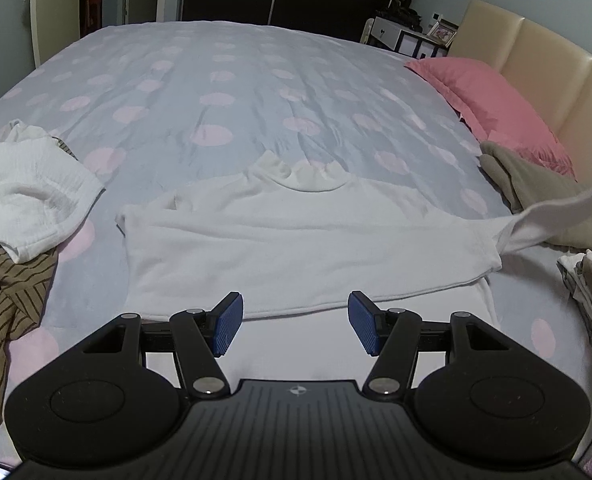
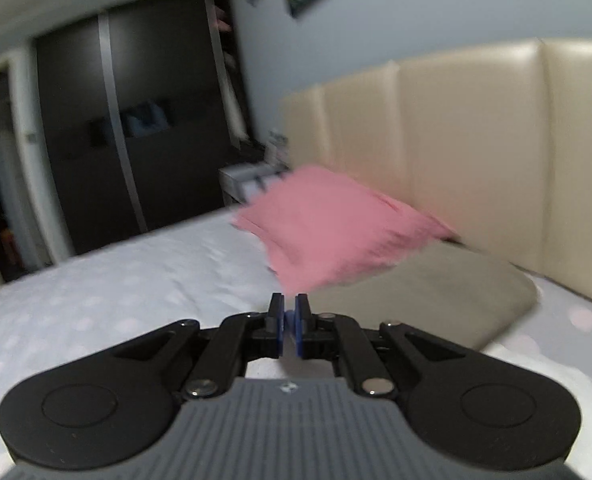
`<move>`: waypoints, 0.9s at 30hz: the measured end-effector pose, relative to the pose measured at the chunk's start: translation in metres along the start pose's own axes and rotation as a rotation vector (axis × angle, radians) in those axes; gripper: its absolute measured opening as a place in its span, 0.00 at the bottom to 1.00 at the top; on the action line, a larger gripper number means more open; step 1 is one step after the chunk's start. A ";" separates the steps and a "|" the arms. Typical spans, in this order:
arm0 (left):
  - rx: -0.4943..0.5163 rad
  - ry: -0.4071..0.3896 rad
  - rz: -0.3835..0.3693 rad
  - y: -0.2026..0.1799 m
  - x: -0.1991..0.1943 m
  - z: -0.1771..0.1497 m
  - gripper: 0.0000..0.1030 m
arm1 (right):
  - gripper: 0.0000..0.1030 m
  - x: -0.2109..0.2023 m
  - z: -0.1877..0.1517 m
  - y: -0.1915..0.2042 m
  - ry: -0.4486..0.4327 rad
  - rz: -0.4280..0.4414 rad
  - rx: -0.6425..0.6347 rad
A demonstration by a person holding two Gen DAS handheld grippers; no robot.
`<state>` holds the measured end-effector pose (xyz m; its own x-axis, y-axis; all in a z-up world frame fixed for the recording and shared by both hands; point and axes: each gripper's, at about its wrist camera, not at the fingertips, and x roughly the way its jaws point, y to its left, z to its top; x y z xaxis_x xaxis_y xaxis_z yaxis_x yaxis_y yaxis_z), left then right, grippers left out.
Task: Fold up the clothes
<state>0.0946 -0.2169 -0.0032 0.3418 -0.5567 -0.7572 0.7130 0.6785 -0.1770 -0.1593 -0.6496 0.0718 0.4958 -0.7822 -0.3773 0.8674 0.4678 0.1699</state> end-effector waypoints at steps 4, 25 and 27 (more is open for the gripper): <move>-0.003 0.009 0.011 0.003 0.000 -0.002 0.55 | 0.06 0.015 -0.010 -0.016 0.057 -0.045 0.007; -0.019 0.034 -0.018 -0.002 0.007 0.002 0.55 | 0.06 0.007 -0.079 0.194 0.292 0.647 -0.537; -0.009 0.041 -0.021 -0.005 0.008 0.002 0.55 | 0.06 0.005 -0.099 0.222 0.336 0.709 -0.601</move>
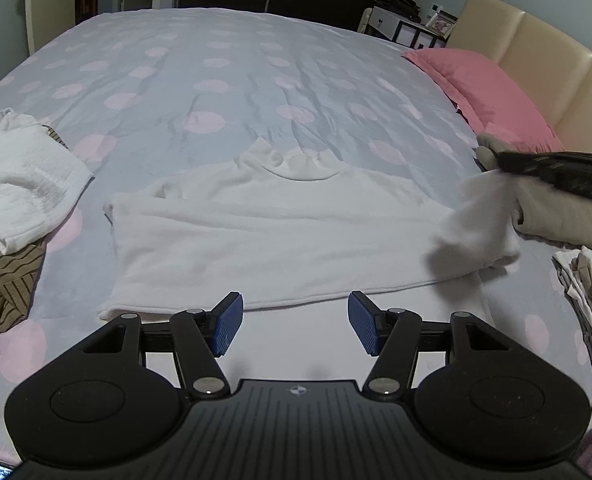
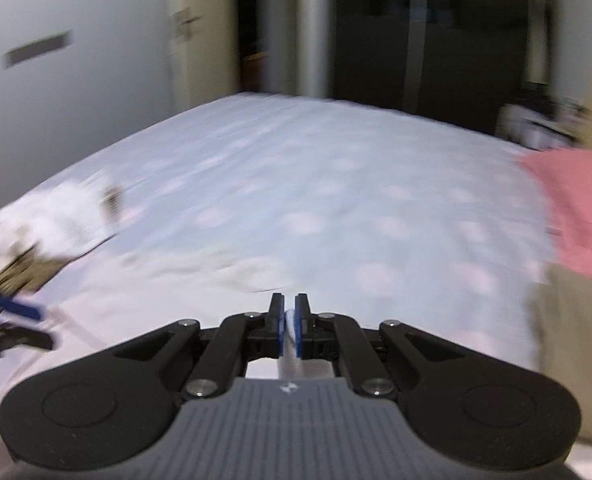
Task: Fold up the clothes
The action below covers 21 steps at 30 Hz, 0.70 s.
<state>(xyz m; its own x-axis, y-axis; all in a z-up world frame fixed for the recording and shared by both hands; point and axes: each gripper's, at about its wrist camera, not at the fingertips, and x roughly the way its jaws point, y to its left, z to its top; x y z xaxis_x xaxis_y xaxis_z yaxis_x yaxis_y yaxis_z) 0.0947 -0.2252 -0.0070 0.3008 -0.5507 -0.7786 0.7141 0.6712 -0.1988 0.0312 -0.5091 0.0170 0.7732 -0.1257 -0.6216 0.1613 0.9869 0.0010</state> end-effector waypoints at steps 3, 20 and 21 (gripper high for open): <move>0.021 0.017 -0.003 -0.005 0.003 -0.001 0.55 | 0.06 0.035 0.001 0.037 0.075 0.093 -0.089; 0.093 0.096 -0.104 -0.051 0.051 -0.006 0.55 | 0.29 0.043 -0.034 -0.034 0.162 -0.036 0.238; 0.094 0.100 -0.111 -0.054 0.054 -0.006 0.55 | 0.29 0.045 -0.040 -0.040 0.175 -0.034 0.278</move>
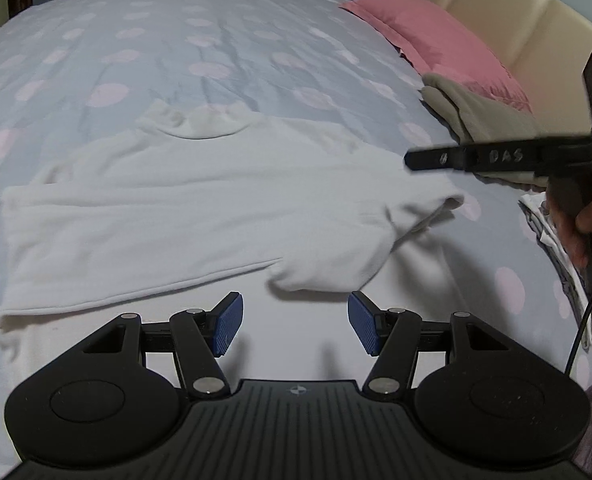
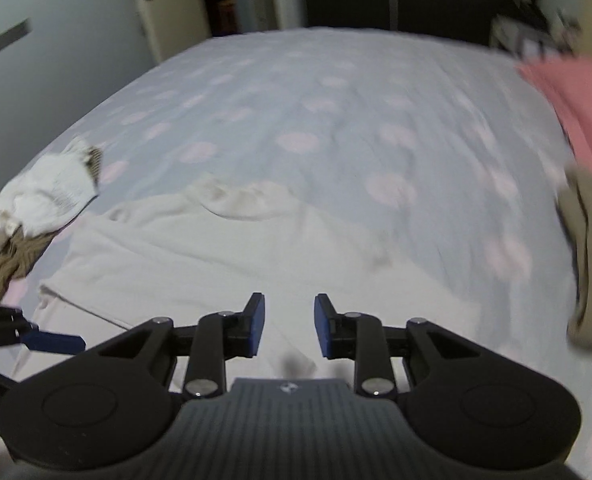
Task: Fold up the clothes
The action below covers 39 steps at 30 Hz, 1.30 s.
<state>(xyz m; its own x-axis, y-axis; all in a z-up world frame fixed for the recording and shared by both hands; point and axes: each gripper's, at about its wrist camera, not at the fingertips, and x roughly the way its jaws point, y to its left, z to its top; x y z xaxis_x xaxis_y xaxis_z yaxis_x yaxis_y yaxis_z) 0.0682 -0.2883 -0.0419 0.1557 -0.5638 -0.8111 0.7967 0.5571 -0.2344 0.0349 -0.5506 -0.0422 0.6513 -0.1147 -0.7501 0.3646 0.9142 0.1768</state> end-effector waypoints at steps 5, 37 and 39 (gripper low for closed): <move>-0.005 0.006 -0.031 -0.011 0.011 0.004 0.55 | 0.34 0.031 -0.014 -0.012 0.063 0.029 0.099; -0.311 0.091 -0.152 0.054 0.031 -0.015 0.34 | 0.18 -0.004 -0.099 0.121 0.006 0.333 -0.410; -0.319 0.097 -0.140 0.058 0.033 -0.017 0.31 | 0.30 -0.006 -0.100 0.114 0.024 0.337 -0.396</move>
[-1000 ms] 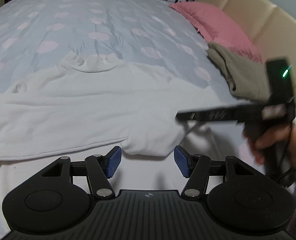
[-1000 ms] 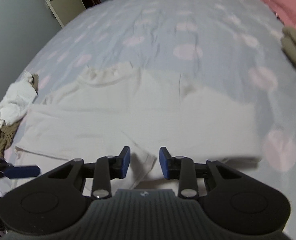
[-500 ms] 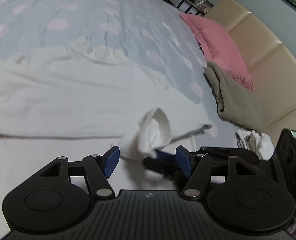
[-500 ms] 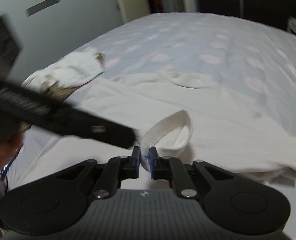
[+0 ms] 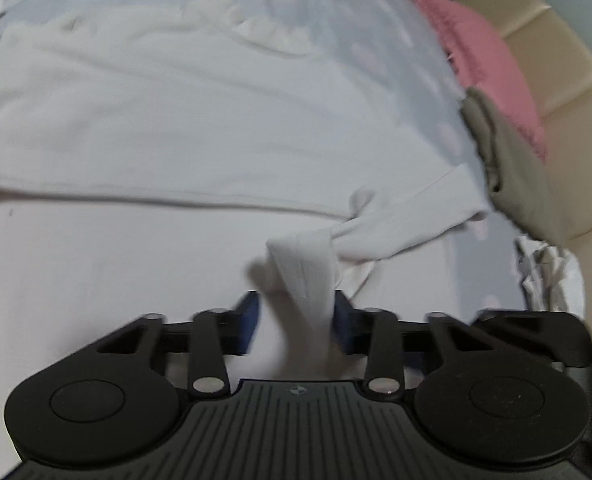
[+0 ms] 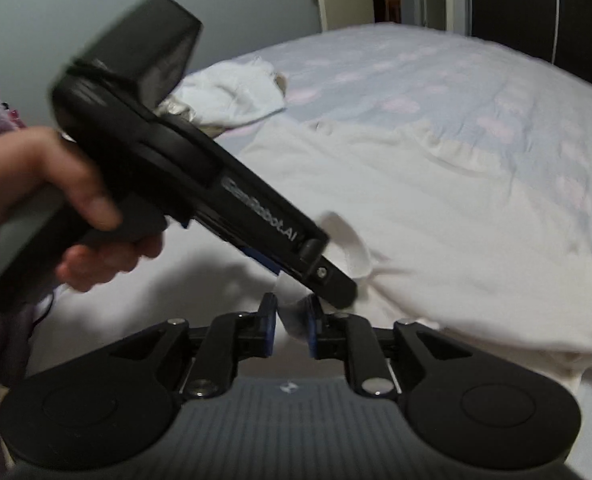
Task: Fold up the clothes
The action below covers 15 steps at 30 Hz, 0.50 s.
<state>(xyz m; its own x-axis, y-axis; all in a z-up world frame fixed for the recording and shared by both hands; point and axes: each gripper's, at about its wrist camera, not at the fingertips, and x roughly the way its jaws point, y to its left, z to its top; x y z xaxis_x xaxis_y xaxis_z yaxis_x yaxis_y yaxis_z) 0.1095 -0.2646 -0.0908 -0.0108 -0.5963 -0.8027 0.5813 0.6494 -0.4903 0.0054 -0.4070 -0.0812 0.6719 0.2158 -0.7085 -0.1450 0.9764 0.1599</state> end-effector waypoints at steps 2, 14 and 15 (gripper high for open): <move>-0.010 0.004 0.012 0.004 0.001 0.000 0.31 | 0.33 -0.006 -0.005 -0.006 0.023 -0.011 0.006; -0.099 0.007 -0.038 0.007 0.007 -0.008 0.59 | 0.34 -0.020 -0.027 -0.056 0.132 -0.212 0.118; -0.109 0.001 -0.057 0.006 0.007 -0.008 0.60 | 0.34 -0.019 -0.026 -0.056 0.136 -0.219 0.121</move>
<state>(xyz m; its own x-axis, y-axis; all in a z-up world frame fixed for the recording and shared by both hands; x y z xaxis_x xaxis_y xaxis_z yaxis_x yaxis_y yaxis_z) 0.1061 -0.2612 -0.1016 -0.0421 -0.6330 -0.7730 0.4877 0.6622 -0.5689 -0.0185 -0.4655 -0.0942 0.5729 0.0065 -0.8196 0.0859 0.9940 0.0679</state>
